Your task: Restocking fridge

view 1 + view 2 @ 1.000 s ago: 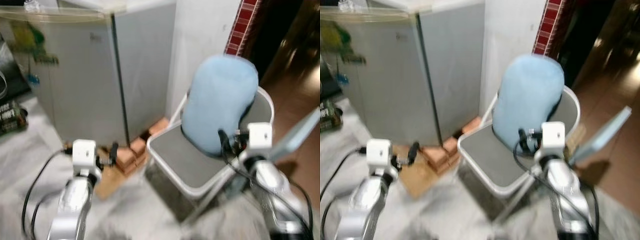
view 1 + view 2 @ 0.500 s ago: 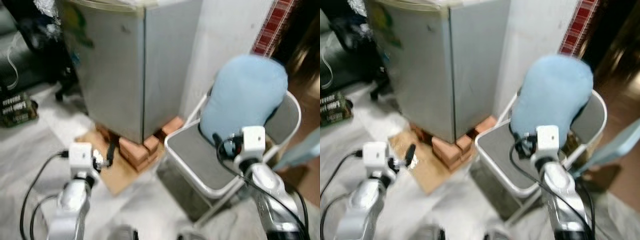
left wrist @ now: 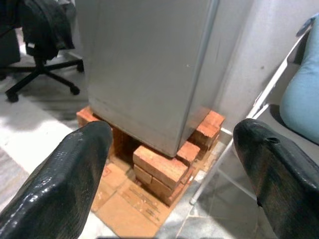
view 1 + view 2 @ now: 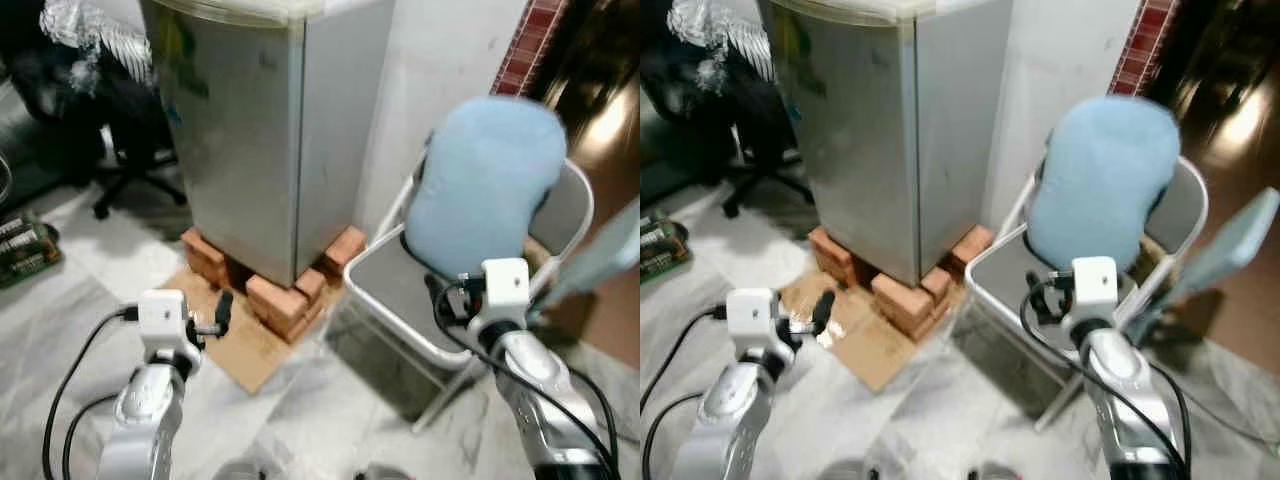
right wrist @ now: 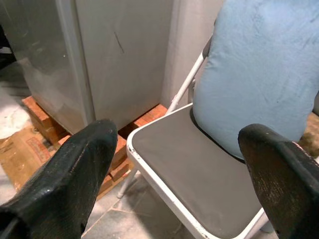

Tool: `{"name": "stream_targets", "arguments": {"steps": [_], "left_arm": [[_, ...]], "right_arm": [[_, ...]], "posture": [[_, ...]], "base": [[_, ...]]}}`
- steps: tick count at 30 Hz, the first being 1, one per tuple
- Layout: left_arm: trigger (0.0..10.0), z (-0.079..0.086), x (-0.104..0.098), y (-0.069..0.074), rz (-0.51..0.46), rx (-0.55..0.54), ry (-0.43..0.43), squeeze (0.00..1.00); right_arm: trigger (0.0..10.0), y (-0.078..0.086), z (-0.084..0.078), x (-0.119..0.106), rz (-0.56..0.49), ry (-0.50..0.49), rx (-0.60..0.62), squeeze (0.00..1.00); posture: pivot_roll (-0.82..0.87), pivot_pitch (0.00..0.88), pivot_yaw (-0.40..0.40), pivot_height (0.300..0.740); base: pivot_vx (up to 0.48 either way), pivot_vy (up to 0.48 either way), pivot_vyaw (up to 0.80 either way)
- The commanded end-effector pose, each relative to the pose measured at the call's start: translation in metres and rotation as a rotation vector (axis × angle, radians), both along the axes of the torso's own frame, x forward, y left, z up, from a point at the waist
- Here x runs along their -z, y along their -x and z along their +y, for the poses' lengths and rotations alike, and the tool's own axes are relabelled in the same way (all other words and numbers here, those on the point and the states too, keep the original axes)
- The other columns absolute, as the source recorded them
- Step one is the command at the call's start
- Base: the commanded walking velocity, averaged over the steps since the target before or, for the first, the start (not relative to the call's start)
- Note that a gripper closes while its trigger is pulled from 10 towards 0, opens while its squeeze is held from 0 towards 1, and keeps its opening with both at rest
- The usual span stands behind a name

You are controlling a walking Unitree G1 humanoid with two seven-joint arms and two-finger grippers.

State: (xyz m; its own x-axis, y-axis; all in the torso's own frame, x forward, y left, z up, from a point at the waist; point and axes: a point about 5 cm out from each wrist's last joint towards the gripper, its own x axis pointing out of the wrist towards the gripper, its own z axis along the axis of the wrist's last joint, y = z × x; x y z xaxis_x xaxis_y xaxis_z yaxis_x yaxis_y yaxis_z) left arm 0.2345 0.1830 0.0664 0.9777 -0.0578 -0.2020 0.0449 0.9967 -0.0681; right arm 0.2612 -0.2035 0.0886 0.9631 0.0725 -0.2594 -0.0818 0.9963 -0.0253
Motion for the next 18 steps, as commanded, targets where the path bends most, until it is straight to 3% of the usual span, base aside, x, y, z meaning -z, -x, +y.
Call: {"name": "stream_targets", "arguments": {"steps": [1,18], "left_arm": [[10.0,0.0075,-0.0002,0.0011,0.008,-0.019,-0.017,0.0],[10.0,0.0075,-0.0002,0.0011,0.008,-0.019,-0.017,0.0]], "right_arm": [[10.0,-0.0032,0.0052,-0.0062,-0.025,-0.005,-0.011,0.0],[10.0,-0.0032,0.0052,-0.0062,-0.025,-0.005,-0.011,0.0]], "posture": [[0.03,0.0,-0.065,0.716],[0.03,0.0,-0.065,0.716]], "base": [[0.0,0.48,-0.4],[0.0,0.48,-0.4]]}}
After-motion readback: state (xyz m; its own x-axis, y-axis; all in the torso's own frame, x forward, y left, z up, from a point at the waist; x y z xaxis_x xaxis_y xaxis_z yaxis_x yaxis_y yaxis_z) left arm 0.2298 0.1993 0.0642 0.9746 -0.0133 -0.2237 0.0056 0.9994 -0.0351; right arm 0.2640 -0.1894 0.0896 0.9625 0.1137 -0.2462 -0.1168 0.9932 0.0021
